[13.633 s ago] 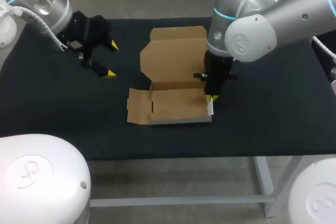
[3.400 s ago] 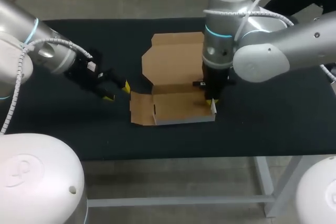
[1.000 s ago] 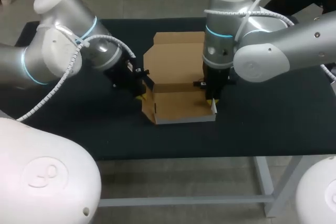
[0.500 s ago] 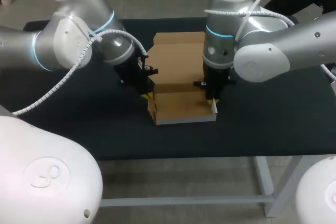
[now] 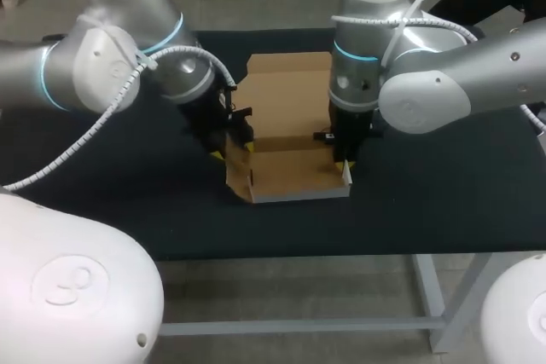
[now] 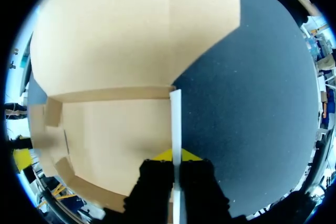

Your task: Assemble the packaging by folding the flat box into shape, placing the metal phone stand inside, and closing the box properly

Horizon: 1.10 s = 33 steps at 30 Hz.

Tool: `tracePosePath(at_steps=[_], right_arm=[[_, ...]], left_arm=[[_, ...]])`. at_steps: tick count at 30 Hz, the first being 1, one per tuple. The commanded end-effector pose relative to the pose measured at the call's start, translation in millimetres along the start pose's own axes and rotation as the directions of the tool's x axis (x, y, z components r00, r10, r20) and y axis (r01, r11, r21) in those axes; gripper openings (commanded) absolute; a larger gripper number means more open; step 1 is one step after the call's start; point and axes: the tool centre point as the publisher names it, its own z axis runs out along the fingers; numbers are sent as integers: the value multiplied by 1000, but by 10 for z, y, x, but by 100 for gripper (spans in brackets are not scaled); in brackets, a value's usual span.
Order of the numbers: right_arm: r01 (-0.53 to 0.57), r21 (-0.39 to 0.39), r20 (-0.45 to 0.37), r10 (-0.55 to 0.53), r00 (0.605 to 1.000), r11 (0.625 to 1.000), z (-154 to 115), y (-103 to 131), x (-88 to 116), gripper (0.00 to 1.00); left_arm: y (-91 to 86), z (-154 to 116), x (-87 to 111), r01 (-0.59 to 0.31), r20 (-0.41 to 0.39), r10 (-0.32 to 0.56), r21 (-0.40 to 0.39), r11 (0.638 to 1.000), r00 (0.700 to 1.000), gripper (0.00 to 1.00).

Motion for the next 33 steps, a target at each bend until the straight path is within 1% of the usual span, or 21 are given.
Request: tracePosePath(at_steps=[1,6,8,9,10,13,14,15,17,19,21,22,23,28,33], right_arm=[[0,4,3,0,1000,1000,-4,8,10,0],[0,4,3,0,1000,1000,-4,8,10,0],[0,4,3,0,1000,1000,-4,8,10,0],[0,4,3,0,1000,1000,-4,8,10,0],[0,4,3,0,1000,1000,-4,8,10,0],[0,4,3,0,1000,1000,-4,8,10,0],[0,4,3,0,1000,1000,-4,8,10,0],[0,4,3,0,1000,1000,-4,8,10,0],[0,4,3,0,1000,1000,-4,8,10,0],[0,4,3,0,1000,1000,-4,8,10,0],[0,4,3,0,1000,1000,-4,8,10,0],[0,4,3,0,1000,1000,-4,8,10,0],[0,4,3,0,1000,1000,-4,8,10,0],[0,4,3,0,1000,1000,-4,8,10,0],[0,4,3,0,1000,1000,-4,8,10,0]], left_arm=[[139,-215,-234,0,-89,4,44,999,996,73],[167,-306,-433,1,-164,8,56,998,986,73],[176,-324,-513,2,-182,9,61,998,983,73],[181,-327,-540,2,-194,10,64,998,981,70],[186,-329,-570,-3,-204,16,67,998,979,63],[197,-330,-675,-4,-222,22,78,997,975,55],[197,-324,-705,-2,-231,22,83,997,973,47],[197,-320,-734,-3,-241,24,88,996,970,43],[194,-310,-794,10,-264,18,105,994,964,41],[194,-291,-853,15,-289,19,113,993,957,34],[186,-251,-905,18,-297,17,113,993,955,17],[181,-229,-929,20,-300,15,113,993,954,5],[177,-203,-947,21,-304,15,113,993,953,0],[160,-109,-1026,15,-335,26,117,993,942,0],[150,-20,-1043,0,-352,39,109,994,935,0]])
